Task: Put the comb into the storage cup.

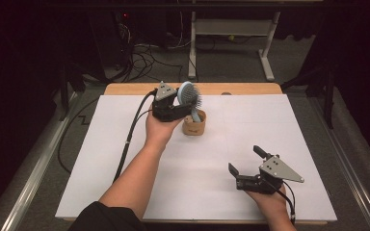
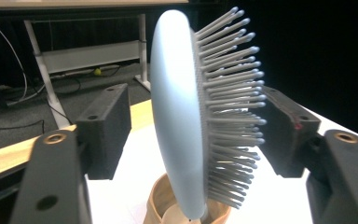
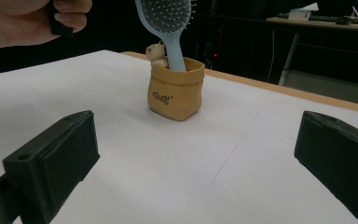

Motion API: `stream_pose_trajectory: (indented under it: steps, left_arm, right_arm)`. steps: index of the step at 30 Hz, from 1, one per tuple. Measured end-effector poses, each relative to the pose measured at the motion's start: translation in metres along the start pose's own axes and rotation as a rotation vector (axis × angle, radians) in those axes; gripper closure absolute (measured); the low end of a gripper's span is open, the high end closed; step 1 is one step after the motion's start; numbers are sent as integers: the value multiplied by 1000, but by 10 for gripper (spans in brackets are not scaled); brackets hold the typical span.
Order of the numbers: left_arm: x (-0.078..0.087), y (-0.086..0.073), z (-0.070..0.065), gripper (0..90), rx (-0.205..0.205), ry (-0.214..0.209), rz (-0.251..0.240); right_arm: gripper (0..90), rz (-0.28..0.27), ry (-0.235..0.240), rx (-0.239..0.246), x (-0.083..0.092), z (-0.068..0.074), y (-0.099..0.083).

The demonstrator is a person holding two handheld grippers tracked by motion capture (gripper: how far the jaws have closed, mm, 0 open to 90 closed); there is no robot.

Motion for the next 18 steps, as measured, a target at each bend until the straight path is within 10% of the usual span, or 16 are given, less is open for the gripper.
stream_pose_trajectory:
  steps: [18]
  left_arm:
    - [2,-1,-3,202,-6,-54,6]
  right_arm:
    - [0,4,2,8,-1,1,0]
Point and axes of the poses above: each handheld gripper's, and its own axes: x roughly backward along the jaws, y roughly out of its top, z roughly to its left, the point moved 1 cm from there along -x, roughly forward along the jaws, and after that the axes turned 3 degrees about -z, right-handed, at the moved point
